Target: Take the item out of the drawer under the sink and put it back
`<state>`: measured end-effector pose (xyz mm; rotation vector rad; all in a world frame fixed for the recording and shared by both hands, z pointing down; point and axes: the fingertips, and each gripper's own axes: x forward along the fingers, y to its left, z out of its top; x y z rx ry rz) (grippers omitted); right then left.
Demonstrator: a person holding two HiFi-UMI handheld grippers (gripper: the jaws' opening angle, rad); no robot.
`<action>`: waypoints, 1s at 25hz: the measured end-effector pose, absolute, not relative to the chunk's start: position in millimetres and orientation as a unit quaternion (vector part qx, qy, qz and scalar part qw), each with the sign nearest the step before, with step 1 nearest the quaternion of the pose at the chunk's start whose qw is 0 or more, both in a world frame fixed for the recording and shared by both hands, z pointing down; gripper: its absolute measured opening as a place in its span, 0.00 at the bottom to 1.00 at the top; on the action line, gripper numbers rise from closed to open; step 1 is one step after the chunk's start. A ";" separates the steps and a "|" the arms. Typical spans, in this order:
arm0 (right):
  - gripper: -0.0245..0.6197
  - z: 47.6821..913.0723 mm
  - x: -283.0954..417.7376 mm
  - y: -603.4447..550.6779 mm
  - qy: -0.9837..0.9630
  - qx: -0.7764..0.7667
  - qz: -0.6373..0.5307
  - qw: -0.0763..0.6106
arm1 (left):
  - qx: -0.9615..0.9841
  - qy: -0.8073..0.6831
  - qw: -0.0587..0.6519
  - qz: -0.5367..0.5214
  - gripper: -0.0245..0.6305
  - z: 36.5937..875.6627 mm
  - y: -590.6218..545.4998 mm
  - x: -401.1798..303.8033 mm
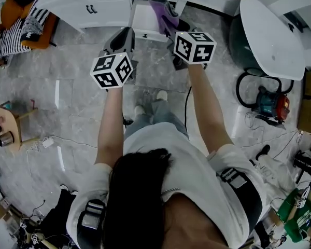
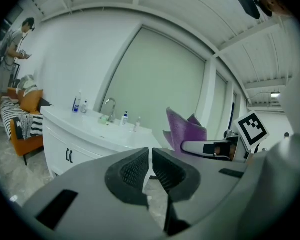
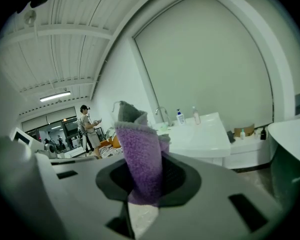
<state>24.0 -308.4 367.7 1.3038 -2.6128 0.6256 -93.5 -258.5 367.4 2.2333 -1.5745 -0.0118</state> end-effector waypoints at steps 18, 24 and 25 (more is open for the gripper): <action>0.20 357.4 19.5 -290.0 -0.867 0.459 0.180 0.072 | 0.810 -0.553 0.194 -0.001 0.05 358.7 -256.6 -85.9; 0.20 356.1 20.0 -293.6 -0.868 0.462 0.165 0.077 | 0.811 -0.552 0.194 0.000 0.05 359.0 -262.3 -80.1; 0.20 355.7 20.0 -294.7 -0.868 0.463 0.163 0.077 | 0.812 -0.551 0.193 0.002 0.05 359.4 -263.5 -80.1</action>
